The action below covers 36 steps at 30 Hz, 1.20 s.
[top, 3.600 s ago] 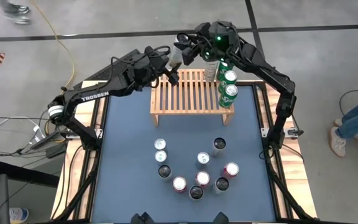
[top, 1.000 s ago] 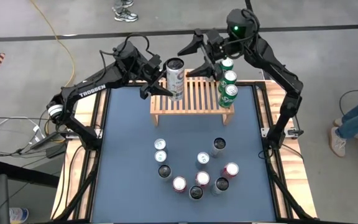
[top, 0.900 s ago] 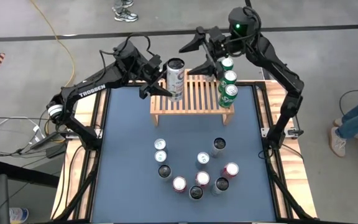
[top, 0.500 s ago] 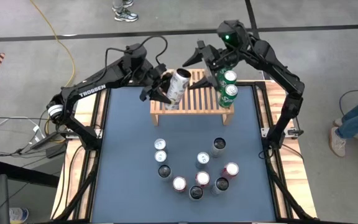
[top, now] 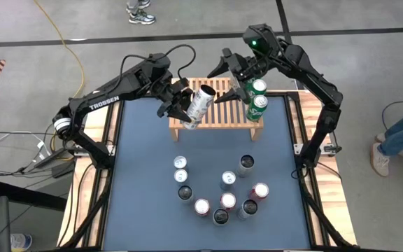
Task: Place canned beverage on shelf
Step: Put the left white-yellow soda can on the shelf aligned with the other white-yellow soda can
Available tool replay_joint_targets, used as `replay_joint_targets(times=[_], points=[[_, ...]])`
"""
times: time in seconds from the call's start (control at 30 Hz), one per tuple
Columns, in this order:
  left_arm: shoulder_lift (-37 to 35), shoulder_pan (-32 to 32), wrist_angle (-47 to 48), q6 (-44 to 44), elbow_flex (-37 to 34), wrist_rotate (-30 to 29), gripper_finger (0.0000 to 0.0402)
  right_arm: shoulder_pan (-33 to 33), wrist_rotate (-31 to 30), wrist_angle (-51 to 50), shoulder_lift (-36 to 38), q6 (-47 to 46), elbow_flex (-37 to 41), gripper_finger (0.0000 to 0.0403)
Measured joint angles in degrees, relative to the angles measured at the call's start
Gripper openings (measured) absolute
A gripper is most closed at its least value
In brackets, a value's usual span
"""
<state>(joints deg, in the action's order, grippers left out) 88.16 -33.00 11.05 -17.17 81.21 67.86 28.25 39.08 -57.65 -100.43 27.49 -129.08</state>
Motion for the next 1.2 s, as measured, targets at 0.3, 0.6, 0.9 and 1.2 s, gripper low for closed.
replay_joint_targets(times=[0.3,0.6,0.9,1.2], points=[[0.0,0.7,1.1,-1.0,0.0,0.1,0.0238,-2.1,1.1,0.7,-2.9,0.4,0.1,0.0382],[0.0,0.8,4.4,0.5,0.0,0.0,0.0238,-2.4,3.2,-1.0,-2.9,1.0,0.1,0.0367],[0.0,0.8,4.5,1.1,0.0,0.0,0.0238,-2.8,4.6,-0.4,-3.0,1.1,0.1,0.0326],[0.0,1.0,4.7,1.0,0.0,-0.2,0.0238,-3.3,4.2,-0.6,-4.1,1.3,-0.1,0.0254]])
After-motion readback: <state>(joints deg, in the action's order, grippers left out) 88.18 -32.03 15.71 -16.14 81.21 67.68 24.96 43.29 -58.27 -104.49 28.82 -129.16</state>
